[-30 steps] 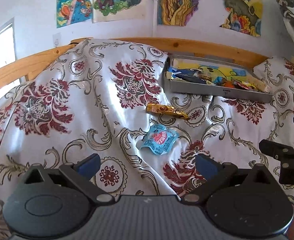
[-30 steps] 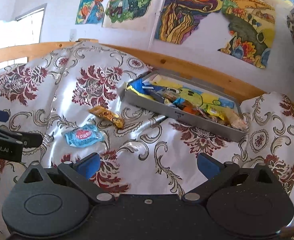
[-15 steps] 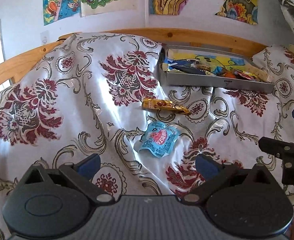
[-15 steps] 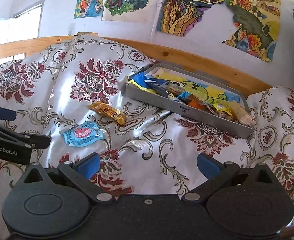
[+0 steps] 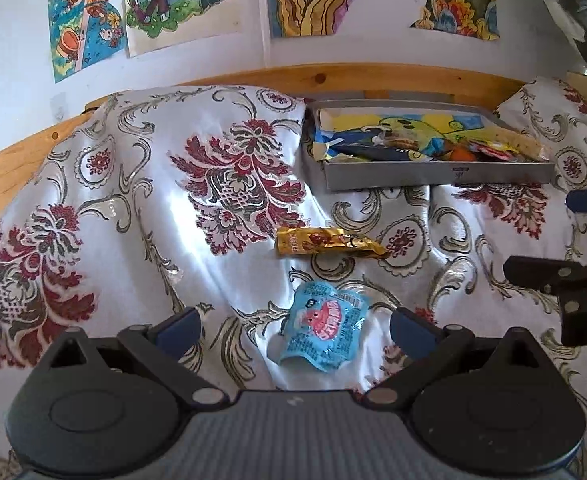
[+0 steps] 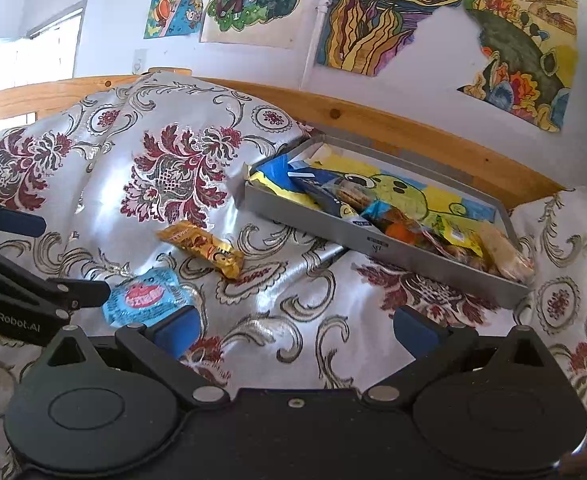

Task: Organize snacks
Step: 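Withdraw both open tools from the tray toward the gold wrapper and blue packet, then grasp the blue-pink packet with the left tool while the right tool grasps the gold wrapper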

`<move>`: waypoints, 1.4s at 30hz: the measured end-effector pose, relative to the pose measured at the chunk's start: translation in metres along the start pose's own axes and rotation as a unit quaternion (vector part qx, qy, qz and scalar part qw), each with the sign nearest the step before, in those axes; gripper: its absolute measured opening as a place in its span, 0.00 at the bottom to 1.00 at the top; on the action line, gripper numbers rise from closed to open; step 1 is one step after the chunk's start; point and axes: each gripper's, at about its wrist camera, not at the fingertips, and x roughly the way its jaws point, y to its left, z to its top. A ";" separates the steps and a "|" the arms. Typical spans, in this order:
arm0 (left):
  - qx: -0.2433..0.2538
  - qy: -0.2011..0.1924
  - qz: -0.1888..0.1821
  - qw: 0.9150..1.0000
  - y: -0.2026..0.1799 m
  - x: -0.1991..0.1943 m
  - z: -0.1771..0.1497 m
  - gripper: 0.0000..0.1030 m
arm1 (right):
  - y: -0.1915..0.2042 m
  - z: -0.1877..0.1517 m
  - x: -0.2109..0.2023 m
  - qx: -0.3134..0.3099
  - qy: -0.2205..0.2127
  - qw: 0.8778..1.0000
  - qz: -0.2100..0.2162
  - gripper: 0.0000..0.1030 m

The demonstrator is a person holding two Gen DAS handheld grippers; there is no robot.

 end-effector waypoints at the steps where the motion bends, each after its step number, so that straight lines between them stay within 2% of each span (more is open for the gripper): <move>1: 0.000 0.001 -0.002 1.000 0.001 0.003 0.000 0.99 | -0.001 0.002 0.005 -0.001 -0.001 1.000 0.002 0.99; 9: -0.005 0.027 -0.013 1.000 0.006 0.031 0.000 1.00 | -0.003 0.009 0.035 -0.018 -0.016 0.999 0.027 0.99; 15: -0.004 0.034 -0.040 0.999 0.009 0.043 0.000 0.99 | -0.006 0.009 0.058 -0.027 -0.030 0.997 0.061 0.99; 18: 0.009 0.031 -0.054 0.998 0.008 0.048 0.002 0.99 | -0.002 0.012 0.070 -0.043 -0.037 0.995 0.077 0.96; 24: 0.031 0.032 -0.058 0.997 0.003 0.056 0.001 0.99 | 0.011 0.014 0.101 -0.082 -0.035 0.992 0.094 0.89; 32: 0.063 0.050 -0.050 0.995 0.000 0.070 -0.004 0.98 | 0.022 0.014 0.133 -0.105 -0.016 0.987 0.123 0.87; 37: 0.068 0.061 -0.057 0.994 0.001 0.077 -0.007 0.93 | 0.030 0.016 0.145 -0.120 -0.011 0.985 0.126 0.74; 42: 0.070 0.064 -0.069 0.993 0.002 0.081 -0.007 0.83 | 0.039 0.013 0.149 -0.145 -0.016 0.981 0.128 0.72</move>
